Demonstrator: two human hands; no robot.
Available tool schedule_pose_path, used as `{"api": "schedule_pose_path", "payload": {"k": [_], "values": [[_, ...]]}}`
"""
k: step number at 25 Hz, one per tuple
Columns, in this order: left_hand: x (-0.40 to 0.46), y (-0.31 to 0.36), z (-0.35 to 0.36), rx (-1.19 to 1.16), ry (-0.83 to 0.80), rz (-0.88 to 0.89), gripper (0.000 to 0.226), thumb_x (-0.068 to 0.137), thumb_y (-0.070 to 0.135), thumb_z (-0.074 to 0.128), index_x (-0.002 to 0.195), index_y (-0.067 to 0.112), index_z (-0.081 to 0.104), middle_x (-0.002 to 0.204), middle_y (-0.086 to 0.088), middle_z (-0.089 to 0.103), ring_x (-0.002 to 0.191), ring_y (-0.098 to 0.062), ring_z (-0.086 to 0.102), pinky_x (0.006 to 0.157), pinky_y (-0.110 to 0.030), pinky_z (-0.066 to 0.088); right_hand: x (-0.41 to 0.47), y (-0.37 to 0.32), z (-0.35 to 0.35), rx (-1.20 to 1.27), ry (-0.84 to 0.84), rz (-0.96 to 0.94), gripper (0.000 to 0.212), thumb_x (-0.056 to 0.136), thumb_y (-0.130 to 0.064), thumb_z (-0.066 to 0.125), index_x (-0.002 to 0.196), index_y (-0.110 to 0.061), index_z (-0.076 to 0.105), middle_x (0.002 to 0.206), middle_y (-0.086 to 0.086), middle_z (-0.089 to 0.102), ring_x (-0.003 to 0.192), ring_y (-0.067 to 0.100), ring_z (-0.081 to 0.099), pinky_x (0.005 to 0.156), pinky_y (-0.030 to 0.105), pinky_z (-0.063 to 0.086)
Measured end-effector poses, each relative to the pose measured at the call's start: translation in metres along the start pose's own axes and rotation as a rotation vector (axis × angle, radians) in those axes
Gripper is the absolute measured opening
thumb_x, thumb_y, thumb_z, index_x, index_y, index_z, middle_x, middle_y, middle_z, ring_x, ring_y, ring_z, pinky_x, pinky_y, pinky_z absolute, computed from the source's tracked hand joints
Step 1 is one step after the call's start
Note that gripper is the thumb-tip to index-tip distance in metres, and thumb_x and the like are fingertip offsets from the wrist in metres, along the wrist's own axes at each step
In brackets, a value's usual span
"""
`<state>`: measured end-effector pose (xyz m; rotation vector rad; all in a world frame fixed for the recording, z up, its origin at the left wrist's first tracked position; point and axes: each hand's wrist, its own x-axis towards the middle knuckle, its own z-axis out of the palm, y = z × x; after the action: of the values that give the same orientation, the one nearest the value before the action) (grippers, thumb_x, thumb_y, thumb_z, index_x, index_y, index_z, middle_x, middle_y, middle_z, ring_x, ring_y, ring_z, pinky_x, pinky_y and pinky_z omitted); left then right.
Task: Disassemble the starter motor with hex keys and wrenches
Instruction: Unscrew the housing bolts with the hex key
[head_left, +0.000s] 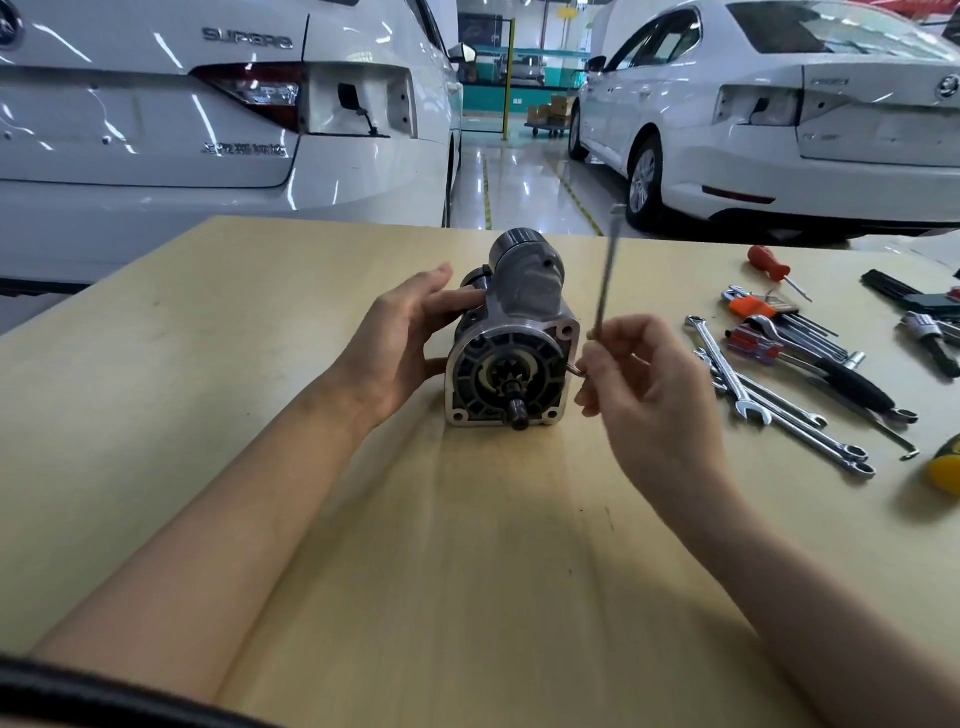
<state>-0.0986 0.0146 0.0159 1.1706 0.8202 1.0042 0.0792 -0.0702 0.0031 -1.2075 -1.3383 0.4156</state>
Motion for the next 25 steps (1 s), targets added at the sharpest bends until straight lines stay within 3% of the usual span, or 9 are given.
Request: {"api": "schedule_pose_path", "payload": {"k": [3, 7, 10, 14, 25], "values": [[0.002, -0.003, 0.0, 0.078, 0.006, 0.052, 0.028, 0.093, 0.024, 0.053, 0.111, 0.012, 0.071, 0.114, -0.001, 0.069, 0.105, -0.007, 0.06, 0.077, -0.027, 0.049, 0.006, -0.002, -0.006, 0.352, 0.001, 0.376, 0.014, 0.094, 0.002, 0.05, 0.086, -0.01, 0.053, 0.06, 0.0, 0.062, 0.051, 0.017, 0.061, 0.051, 0.026, 0.052], [0.004, -0.005, -0.002, 0.09, 0.036, 0.064, 0.031, 0.084, 0.016, 0.064, 0.113, 0.009, 0.07, 0.108, -0.006, 0.069, 0.091, -0.008, 0.065, 0.075, -0.025, 0.052, 0.009, -0.001, -0.007, 0.577, -0.002, 0.604, 0.01, 0.09, 0.007, 0.049, 0.085, -0.002, 0.053, 0.057, 0.007, 0.061, 0.05, 0.019, 0.063, 0.049, 0.026, 0.053], [0.005, -0.006, -0.003, 0.092, 0.024, 0.064, 0.036, 0.077, 0.019, 0.07, 0.111, 0.009, 0.071, 0.106, -0.005, 0.07, 0.091, -0.009, 0.065, 0.078, -0.028, 0.053, 0.011, 0.001, -0.006, 0.709, -0.004, 0.755, 0.017, 0.089, 0.006, 0.047, 0.074, -0.002, 0.052, 0.057, 0.01, 0.058, 0.048, 0.018, 0.064, 0.048, 0.023, 0.053], [0.006, -0.006, -0.004, 0.084, 0.021, 0.066, 0.036, 0.07, 0.024, 0.069, 0.104, 0.013, 0.074, 0.1, -0.002, 0.071, 0.088, -0.007, 0.066, 0.073, -0.025, 0.055, 0.013, 0.005, -0.006, 0.763, -0.015, 0.797, 0.026, 0.088, 0.007, 0.043, 0.066, -0.002, 0.052, 0.058, 0.011, 0.059, 0.049, 0.018, 0.065, 0.049, 0.022, 0.054], [0.006, -0.006, -0.004, 0.085, 0.03, 0.061, 0.045, 0.071, 0.025, 0.07, 0.112, 0.008, 0.07, 0.109, -0.008, 0.069, 0.095, -0.014, 0.065, 0.08, -0.032, 0.054, 0.011, 0.012, -0.005, 0.732, -0.015, 0.79, 0.012, 0.088, 0.011, 0.048, 0.079, 0.004, 0.054, 0.059, 0.015, 0.064, 0.059, 0.027, 0.07, 0.054, 0.028, 0.057]]}}
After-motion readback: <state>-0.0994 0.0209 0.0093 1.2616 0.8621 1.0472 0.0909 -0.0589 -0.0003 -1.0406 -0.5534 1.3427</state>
